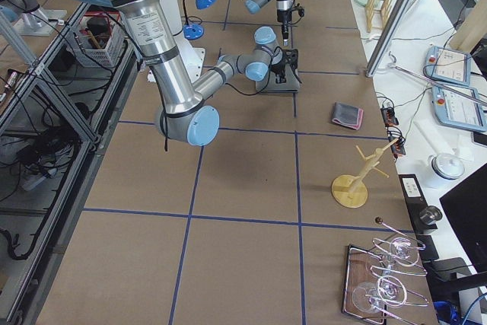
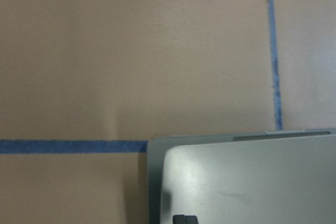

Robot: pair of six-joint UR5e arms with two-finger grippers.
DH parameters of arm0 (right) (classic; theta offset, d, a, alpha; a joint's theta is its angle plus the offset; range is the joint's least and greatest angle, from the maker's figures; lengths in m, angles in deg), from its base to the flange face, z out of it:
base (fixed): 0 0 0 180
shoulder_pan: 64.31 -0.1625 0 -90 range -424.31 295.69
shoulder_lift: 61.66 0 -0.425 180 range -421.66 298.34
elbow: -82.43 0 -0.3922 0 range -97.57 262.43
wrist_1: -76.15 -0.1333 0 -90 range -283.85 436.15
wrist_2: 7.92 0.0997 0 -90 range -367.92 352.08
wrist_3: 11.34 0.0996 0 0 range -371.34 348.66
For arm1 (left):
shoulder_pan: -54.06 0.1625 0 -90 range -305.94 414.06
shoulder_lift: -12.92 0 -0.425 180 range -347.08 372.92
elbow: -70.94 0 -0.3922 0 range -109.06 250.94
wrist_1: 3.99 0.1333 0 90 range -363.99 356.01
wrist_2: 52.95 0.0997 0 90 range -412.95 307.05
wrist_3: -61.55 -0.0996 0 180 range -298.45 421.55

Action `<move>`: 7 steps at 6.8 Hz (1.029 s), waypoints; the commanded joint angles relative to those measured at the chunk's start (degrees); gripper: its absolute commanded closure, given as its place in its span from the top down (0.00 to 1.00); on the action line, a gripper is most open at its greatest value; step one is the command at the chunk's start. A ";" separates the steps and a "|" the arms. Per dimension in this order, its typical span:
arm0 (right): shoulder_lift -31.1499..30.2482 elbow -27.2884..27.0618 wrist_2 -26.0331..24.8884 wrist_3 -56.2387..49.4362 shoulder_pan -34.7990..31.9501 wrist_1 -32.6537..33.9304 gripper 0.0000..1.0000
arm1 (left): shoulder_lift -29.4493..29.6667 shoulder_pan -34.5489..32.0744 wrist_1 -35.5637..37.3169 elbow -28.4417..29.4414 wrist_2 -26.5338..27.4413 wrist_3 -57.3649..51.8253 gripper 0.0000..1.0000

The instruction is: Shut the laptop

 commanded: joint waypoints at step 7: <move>-0.51 0.43 18.75 -11.99 -15.16 10.82 1.00 | -5.85 -9.23 3.72 -1.06 -8.14 -6.93 1.00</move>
